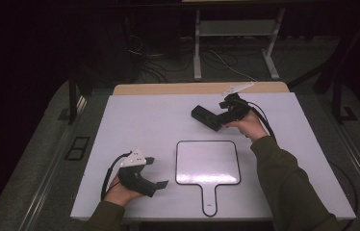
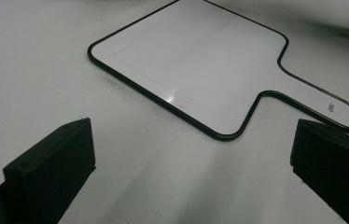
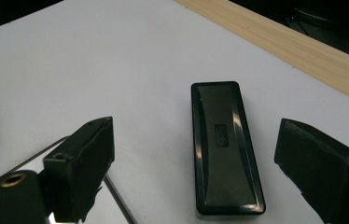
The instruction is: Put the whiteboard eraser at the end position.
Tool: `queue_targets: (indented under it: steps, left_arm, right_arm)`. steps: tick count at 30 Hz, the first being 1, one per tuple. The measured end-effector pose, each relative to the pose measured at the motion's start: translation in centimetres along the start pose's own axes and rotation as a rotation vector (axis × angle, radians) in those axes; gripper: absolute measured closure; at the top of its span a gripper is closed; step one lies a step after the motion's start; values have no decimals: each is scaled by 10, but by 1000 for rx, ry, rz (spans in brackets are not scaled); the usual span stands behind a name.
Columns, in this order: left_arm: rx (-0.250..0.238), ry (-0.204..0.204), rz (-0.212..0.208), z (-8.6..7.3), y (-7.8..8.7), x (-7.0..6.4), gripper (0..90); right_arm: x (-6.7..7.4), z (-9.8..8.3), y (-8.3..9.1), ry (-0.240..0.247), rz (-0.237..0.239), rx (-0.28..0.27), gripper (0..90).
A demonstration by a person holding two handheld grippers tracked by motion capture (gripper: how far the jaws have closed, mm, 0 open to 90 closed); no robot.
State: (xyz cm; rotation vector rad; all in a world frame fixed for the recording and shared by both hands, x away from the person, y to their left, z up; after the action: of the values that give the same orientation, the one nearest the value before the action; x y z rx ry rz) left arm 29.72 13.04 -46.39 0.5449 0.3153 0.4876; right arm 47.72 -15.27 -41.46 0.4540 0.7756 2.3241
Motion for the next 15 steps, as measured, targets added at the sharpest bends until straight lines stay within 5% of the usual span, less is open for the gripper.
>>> queue_targets:
  steps: [11, 15]
  left_arm:
    - [-2, -3, 0, 0, 1, 0, 0]
    - [-3, -1, 2, 0, 1, 0, 0]
  right_arm:
    - [9, -18, 17, 4, -8, -46, 92]
    - [15, -25, 22, 6, -5, -48, 22]
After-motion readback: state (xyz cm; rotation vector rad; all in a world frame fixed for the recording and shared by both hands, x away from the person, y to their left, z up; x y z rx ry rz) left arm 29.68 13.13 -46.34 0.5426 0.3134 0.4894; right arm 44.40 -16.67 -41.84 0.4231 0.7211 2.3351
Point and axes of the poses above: each handheld gripper's, and its own axes: y roughly backward along the jaws, z roughly out of its top, x roughly to its left, the point moved 5 cm from there along -y, roughly forward along the jaws, and after that the axes turned 1 degree about x, right-handed, at the moved point
